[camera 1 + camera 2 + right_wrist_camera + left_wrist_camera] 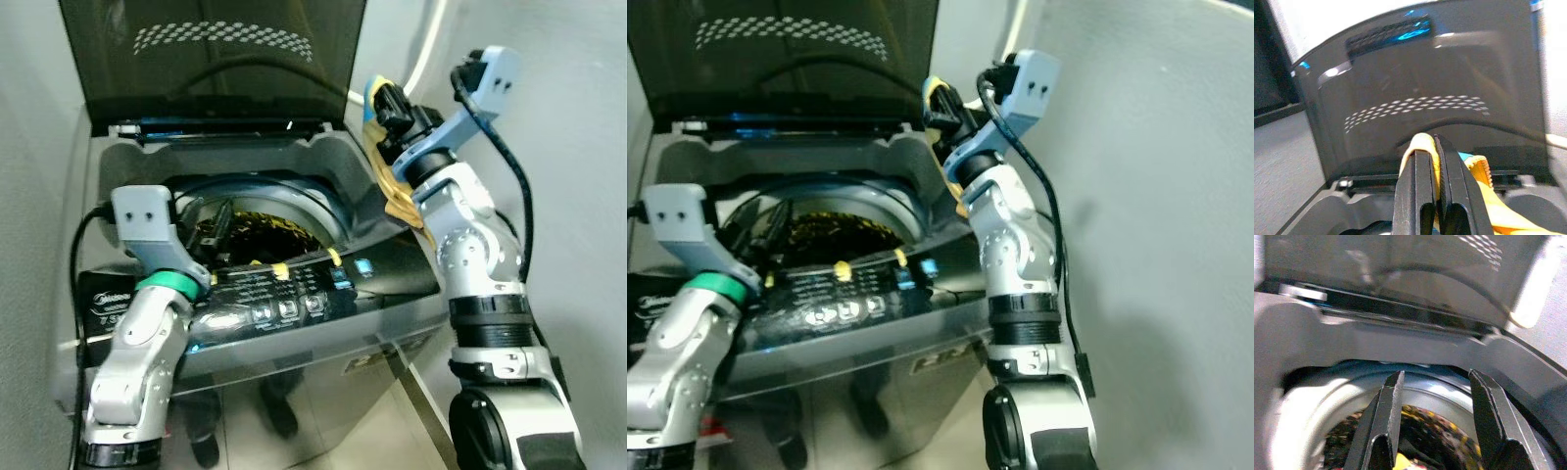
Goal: Clothes washing
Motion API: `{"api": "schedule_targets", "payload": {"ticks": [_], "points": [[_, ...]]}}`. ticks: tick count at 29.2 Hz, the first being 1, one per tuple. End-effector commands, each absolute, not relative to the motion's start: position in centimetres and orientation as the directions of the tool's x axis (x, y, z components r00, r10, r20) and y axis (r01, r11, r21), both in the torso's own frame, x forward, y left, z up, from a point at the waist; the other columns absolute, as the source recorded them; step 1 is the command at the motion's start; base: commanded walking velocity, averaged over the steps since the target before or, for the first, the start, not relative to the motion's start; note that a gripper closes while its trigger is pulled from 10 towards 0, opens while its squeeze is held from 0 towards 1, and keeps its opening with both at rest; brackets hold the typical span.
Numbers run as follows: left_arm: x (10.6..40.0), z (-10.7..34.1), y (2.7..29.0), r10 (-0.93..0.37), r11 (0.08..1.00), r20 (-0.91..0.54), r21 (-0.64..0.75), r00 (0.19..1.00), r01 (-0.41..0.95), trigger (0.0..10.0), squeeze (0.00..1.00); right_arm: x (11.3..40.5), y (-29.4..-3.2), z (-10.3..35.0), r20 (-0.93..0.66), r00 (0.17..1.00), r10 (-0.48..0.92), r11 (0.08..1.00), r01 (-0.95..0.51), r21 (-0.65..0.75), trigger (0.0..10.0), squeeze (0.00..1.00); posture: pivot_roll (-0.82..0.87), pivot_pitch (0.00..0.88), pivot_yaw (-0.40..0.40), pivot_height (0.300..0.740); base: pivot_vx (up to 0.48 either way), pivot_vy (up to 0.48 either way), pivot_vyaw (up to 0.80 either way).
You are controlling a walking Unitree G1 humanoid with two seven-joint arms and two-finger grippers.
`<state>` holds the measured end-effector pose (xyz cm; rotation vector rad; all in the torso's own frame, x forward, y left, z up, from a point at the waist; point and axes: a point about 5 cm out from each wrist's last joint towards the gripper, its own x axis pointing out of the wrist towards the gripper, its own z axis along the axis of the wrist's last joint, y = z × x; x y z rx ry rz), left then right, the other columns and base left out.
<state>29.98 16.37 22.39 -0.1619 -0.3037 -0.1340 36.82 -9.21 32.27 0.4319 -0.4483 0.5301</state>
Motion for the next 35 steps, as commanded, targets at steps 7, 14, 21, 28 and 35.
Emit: {"api": "schedule_targets", "payload": {"ticks": [7, 14, 21, 28, 35], "points": [[30.4, 21.9, 16.2, -0.078, 0.978, 0.288, -0.164, 0.954, 0.129, 10.0, 0.00, 36.7, -9.6, 33.6, 0.546, 0.744, 0.385, 0.777, -0.581, 0.243, 10.0, 0.00, 0.10, 0.034, -0.084, 0.740, 0.034, -0.035, 0.00], [30.5, 22.2, 16.4, -0.075, 0.979, 0.307, -0.156, 0.949, 0.128, 10.0, 0.00, 36.4, -6.4, 37.8, 0.594, 0.605, 0.530, 0.702, -0.706, 0.093, 10.0, 0.00, 0.09, 0.032, -0.074, 0.740, 0.000, 0.000, 0.00], [30.6, 22.2, 16.2, -0.085, 0.981, 0.309, -0.141, 0.947, 0.134, 10.0, 0.00, 31.8, -11.1, 53.5, 0.964, 0.254, 0.084, 0.480, -0.858, 0.184, 10.0, 0.00, 0.09, 0.038, -0.073, 0.740, 0.000, 0.000, 0.00], [30.2, 22.0, 16.3, -0.074, 0.983, 0.306, -0.138, 0.949, 0.121, 10.0, 0.00, 32.7, -11.9, 54.2, 0.947, 0.305, 0.103, 0.516, -0.830, 0.211, 10.0, 0.00, 0.10, 0.039, -0.088, 0.740, 0.000, 0.000, 0.00], [30.1, 21.9, 16.0, -0.097, 0.982, 0.304, -0.127, 0.948, 0.142, 10.0, 0.00, 38.9, -6.6, 42.4, 0.649, 0.637, 0.416, 0.751, -0.643, 0.150, 10.0, 0.00, 0.10, 0.039, -0.093, 0.740, 0.000, 0.000, 0.00]]}}
